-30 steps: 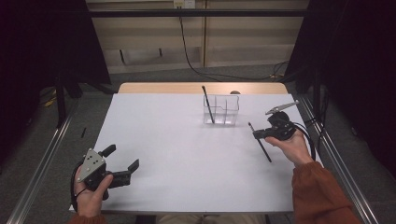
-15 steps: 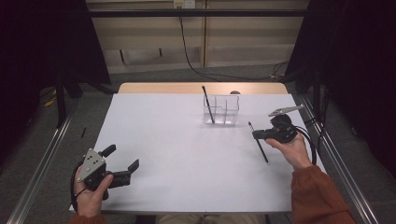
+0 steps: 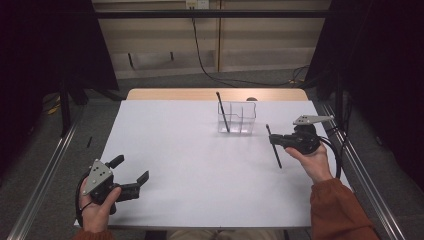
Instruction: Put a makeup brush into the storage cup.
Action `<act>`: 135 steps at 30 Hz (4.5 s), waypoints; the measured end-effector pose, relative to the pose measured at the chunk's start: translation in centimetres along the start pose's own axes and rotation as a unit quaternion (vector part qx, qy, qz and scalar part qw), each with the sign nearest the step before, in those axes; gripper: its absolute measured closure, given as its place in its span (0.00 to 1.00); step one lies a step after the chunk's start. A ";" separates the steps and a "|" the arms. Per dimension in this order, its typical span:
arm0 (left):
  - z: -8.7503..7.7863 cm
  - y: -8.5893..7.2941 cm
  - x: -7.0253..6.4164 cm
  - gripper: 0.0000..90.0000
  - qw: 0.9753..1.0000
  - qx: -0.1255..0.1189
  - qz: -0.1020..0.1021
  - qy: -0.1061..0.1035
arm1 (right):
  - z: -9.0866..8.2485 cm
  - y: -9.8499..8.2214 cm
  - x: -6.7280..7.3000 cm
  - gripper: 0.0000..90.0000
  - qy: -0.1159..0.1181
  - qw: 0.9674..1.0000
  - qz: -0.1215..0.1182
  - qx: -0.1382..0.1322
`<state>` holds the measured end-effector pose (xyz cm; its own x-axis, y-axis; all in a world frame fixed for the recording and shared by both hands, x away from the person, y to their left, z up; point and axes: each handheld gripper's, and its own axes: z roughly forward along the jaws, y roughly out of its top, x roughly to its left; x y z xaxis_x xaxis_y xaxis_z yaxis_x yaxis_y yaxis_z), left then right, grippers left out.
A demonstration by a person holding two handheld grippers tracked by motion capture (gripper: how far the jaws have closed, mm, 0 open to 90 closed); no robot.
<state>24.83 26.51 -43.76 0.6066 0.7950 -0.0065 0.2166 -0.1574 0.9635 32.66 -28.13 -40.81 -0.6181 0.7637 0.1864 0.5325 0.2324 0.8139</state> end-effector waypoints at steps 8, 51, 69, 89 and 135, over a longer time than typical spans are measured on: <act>-0.1 0.0 0.0 0.02 1.000 0.000 0.000 0.001 | -0.3 -0.1 0.1 0.94 0.000 0.999 0.003 -0.041; 0.0 0.0 -0.1 0.02 1.000 -0.002 -0.002 -0.001 | 0.7 5.5 1.7 0.94 0.016 0.989 -0.009 -0.146; -0.1 0.0 0.0 0.02 1.000 -0.001 -0.002 0.000 | 2.1 9.2 2.4 0.94 0.018 0.987 -0.027 -0.158; 0.0 0.0 0.0 0.02 1.000 -0.001 -0.001 -0.003 | 4.4 12.5 2.6 0.94 0.020 0.984 -0.031 -0.177; 0.0 0.0 0.1 0.02 1.000 0.000 0.002 -0.004 | 12.1 16.3 2.5 0.94 -0.002 0.986 -0.026 -0.164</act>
<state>24.84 26.59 -43.77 0.6144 0.7890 -0.0042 0.2144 -0.1618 0.9633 46.78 -15.13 -33.78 -0.6370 0.7585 0.1376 0.2841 0.0650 0.9566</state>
